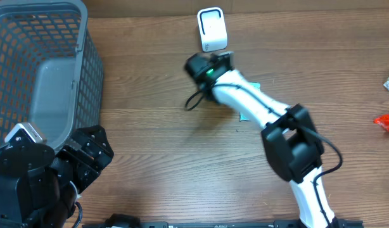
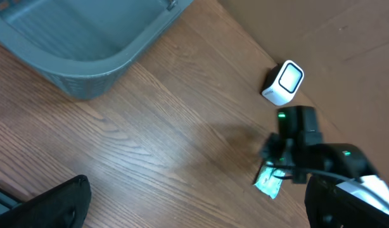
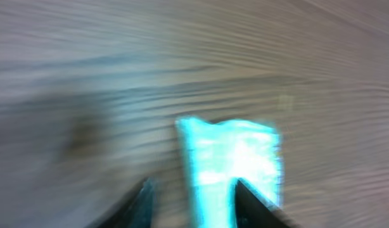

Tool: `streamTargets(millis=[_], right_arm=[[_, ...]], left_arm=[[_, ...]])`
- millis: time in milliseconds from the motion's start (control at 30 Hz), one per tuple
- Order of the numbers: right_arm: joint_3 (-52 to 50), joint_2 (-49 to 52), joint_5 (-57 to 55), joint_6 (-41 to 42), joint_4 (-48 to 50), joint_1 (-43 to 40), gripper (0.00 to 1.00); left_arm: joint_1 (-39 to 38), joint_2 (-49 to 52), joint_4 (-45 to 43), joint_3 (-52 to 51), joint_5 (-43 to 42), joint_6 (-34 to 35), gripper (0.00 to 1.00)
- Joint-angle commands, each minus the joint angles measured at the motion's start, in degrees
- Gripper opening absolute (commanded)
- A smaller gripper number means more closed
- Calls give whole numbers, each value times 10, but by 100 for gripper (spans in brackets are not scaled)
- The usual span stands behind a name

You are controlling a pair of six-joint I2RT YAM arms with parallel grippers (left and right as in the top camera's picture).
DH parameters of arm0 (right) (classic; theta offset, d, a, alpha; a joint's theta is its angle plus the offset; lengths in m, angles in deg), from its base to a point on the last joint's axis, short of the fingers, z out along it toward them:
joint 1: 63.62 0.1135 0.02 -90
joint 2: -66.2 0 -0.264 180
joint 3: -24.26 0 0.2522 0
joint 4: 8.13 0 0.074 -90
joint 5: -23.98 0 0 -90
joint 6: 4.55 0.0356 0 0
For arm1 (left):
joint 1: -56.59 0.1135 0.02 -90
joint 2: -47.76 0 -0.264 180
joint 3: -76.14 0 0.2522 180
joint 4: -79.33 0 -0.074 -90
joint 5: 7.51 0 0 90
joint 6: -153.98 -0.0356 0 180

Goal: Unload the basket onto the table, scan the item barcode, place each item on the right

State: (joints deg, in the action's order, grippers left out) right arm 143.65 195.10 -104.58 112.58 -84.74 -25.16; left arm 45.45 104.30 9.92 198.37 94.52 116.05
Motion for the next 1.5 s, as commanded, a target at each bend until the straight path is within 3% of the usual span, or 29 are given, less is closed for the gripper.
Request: streamTargets(millis=[0, 67, 200, 233, 433, 567, 733, 800, 867, 1133, 1233, 1333, 1467], right_arm=[[-2, -9, 66, 14, 21, 46, 64], [-1, -9, 99, 14, 37, 64, 66], [19, -9, 81, 14, 21, 82, 99], [28, -10, 71, 15, 6, 81, 100], [73, -10, 59, -4, -67, 22, 100], [56, -9, 63, -80, -56, -30, 100], [34, -9, 121, -90, -18, -89, 100], [24, -9, 178, -108, 10, -108, 94], [16, -9, 209, -111, 33, -121, 82], [5, -9, 215, -107, 71, -125, 79], [5, -8, 193, -107, 69, -124, 67], [4, -8, 144, -106, 61, -123, 73], [4, -8, 143, -93, 54, -120, 73]], left_arm=[[5, 1, 0, 3, 0, -9, 100], [5, 1, 0, 3, 0, -9, 100], [5, 1, 0, 3, 0, -9, 100], [5, 1, 0, 3, 0, -9, 100], [5, 1, 0, 3, 0, -9, 100], [5, 1, 0, 3, 0, -9, 100], [5, 1, 0, 3, 0, -9, 100], [5, 1, 0, 3, 0, -9, 100], [5, 1, 0, 3, 0, -9, 100], [5, 1, 0, 3, 0, -9, 100], [5, 1, 0, 3, 0, -9, 100], [5, 1, 0, 3, 0, -9, 100], [5, 1, 0, 3, 0, -9, 100]])
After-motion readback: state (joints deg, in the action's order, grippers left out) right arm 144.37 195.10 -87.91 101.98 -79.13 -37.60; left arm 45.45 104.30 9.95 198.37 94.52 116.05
